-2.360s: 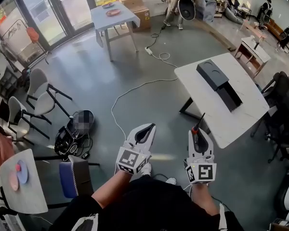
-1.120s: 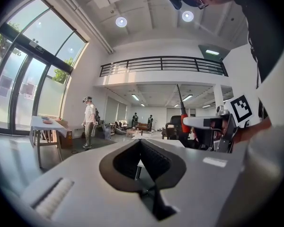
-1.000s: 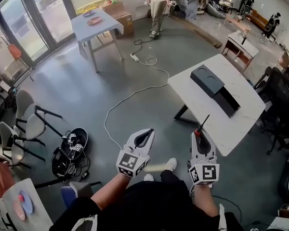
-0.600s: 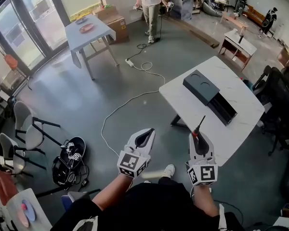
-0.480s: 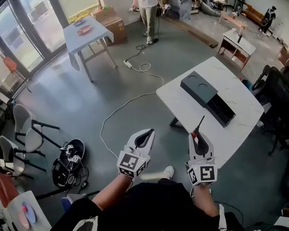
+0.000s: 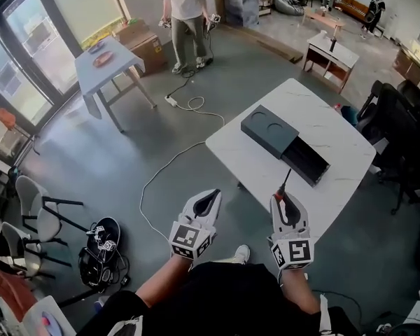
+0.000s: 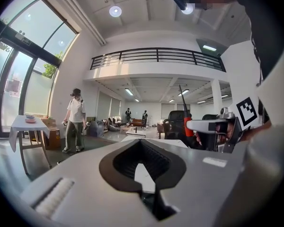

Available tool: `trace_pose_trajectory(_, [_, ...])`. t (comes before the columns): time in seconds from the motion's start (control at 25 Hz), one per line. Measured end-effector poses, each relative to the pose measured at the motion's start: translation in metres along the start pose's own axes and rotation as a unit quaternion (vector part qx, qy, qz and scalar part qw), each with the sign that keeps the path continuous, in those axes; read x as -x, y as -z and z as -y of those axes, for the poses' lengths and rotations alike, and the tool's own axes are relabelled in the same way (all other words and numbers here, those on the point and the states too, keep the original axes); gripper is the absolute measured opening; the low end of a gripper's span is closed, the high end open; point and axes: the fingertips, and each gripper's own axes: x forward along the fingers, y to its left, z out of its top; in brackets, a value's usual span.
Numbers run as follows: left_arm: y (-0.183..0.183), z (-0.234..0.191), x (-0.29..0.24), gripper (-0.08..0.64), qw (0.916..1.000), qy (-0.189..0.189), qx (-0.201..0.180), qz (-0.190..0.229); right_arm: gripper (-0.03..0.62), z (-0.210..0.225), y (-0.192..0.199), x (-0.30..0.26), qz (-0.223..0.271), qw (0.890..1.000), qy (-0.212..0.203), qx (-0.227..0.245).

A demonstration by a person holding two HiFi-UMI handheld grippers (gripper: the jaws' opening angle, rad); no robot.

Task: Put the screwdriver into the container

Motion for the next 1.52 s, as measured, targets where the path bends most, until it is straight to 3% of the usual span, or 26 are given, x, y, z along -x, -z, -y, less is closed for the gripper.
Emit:
trace_pose_trajectory(0.4, [-0.004, 0.038, -0.072, 0.009, 0.9987, 0.05, -0.008, -0.011, 0.097, 0.068, 0.014, 0.007, -0.009, 0.999, 0.044, -0.02])
trace_pose_trajectory(0.84, [0.001, 0.042, -0.144, 0.009, 0.9925, 0.121, -0.012, -0.016, 0.097, 0.111, 0.024, -0.012, -0.02, 0.995, 0.101, -0.01])
trace_pose_trajectory(1.24, [-0.017, 0.016, -0.225, 0.009, 0.9783, 0.205, -0.022, -0.021, 0.097, 0.147, 0.01, -0.066, -0.023, 0.985, 0.171, -0.006])
trace_pose_trajectory(1.52, [-0.019, -0.004, -0.27, 0.009, 0.9641, 0.263, -0.019, -0.028, 0.097, 0.161, 0.015, -0.092, -0.037, 0.971, 0.238, -0.01])
